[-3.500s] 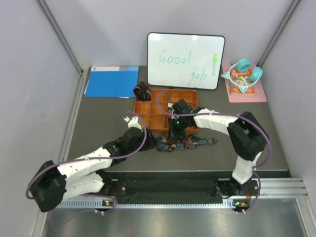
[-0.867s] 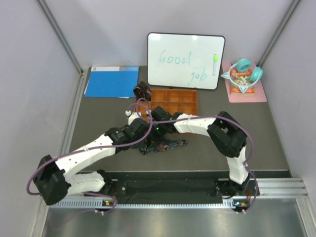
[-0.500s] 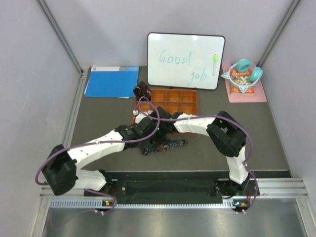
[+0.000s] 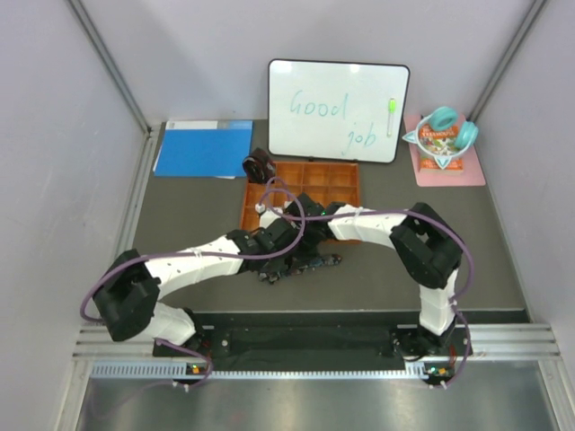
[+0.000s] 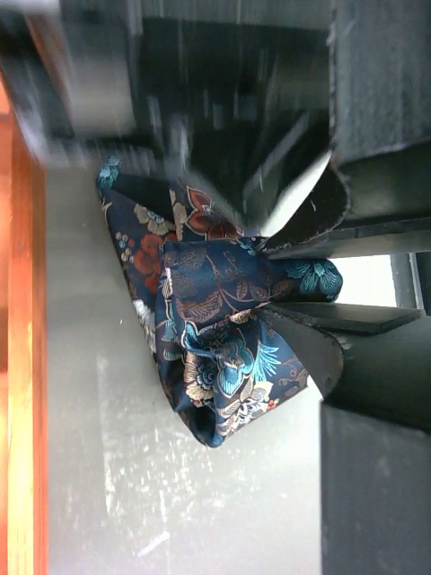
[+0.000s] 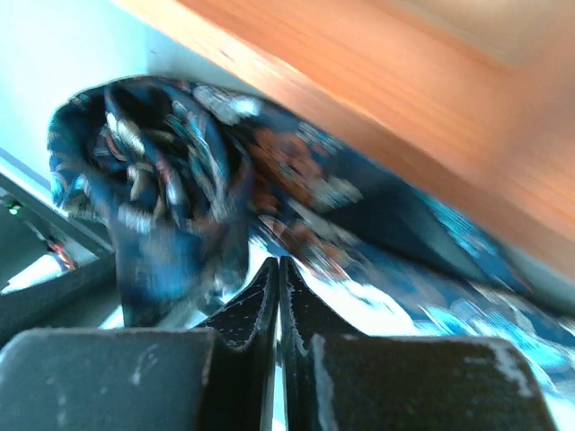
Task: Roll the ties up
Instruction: Roll the tie at the center of the board.
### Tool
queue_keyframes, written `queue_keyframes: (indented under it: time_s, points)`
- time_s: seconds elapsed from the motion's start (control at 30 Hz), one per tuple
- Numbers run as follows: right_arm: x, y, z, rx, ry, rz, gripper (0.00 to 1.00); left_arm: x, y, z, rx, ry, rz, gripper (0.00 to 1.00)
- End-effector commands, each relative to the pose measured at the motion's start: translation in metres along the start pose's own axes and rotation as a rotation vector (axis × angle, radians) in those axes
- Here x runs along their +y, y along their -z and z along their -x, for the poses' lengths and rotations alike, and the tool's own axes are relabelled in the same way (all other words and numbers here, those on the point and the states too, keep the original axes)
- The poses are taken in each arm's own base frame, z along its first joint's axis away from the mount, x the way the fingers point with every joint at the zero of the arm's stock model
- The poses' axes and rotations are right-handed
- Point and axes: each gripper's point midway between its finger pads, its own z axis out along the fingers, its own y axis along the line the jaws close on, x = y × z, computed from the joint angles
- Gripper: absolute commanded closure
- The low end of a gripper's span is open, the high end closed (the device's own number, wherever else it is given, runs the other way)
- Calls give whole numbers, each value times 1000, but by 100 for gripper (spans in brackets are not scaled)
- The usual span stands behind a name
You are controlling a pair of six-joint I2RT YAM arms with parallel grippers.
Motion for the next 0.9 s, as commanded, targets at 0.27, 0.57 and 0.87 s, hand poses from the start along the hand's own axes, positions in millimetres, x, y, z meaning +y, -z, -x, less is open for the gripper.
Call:
queue_keyframes:
  time_s: [0.27,0.57,0.87]
  points:
    - [-23,78,20,-159,49,-36,100,-19,-9,-2,3,-40,-38,63]
    - [-8,91,25,-194,65,26,100,-29,14,18,-49,-56,-82,32]
    - [41,92,27,-186,116,152,100,-4,52,37,-153,1,-60,30]
